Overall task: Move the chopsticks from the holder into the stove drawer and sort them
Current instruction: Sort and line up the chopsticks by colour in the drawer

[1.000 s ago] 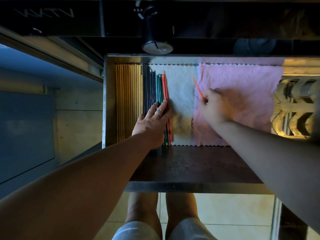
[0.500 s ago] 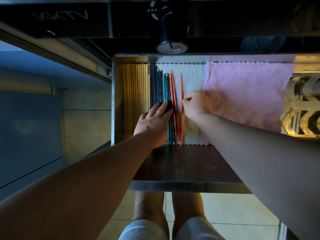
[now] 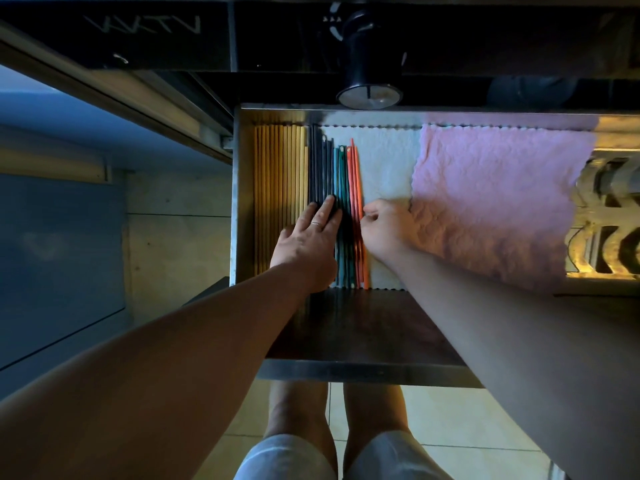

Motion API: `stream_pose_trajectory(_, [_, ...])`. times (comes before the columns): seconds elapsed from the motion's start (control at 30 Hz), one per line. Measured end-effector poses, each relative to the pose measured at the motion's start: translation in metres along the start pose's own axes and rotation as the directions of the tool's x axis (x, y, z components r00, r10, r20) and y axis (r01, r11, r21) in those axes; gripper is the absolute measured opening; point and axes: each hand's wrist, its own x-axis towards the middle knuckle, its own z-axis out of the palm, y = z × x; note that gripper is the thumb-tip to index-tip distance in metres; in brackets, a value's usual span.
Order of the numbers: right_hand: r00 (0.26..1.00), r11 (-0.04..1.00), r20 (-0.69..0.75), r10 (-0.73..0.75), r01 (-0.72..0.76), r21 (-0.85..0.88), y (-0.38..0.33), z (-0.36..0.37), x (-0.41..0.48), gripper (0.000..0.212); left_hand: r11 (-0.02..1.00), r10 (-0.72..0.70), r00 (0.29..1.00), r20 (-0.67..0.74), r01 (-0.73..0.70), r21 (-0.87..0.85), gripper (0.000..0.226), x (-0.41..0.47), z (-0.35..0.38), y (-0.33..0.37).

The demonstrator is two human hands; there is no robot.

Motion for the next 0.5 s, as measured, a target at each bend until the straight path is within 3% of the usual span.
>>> stream_pose_trajectory(0.33, [0.995,0.999,0.099,-0.016,0.012,0.044,0.007,-0.027,-0.019,0.025,0.997,0.025,0.977,0.212,-0.041,0.071,0.075,-0.014,-0.02,0.011])
stream_pose_trajectory(0.43, [0.996,1.0,0.091,0.014,-0.016,0.019,0.011,-0.049,-0.041,0.035,0.999,-0.051,0.946,0.319,0.048,0.018,0.062,-0.029,-0.023,0.016])
stream_pose_trajectory(0.5, [0.997,1.0,0.077,0.004,-0.005,0.013,0.011,-0.067,-0.063,0.036,0.996,-0.076,0.954,0.289,0.086,-0.023,0.061,-0.052,-0.031,0.026])
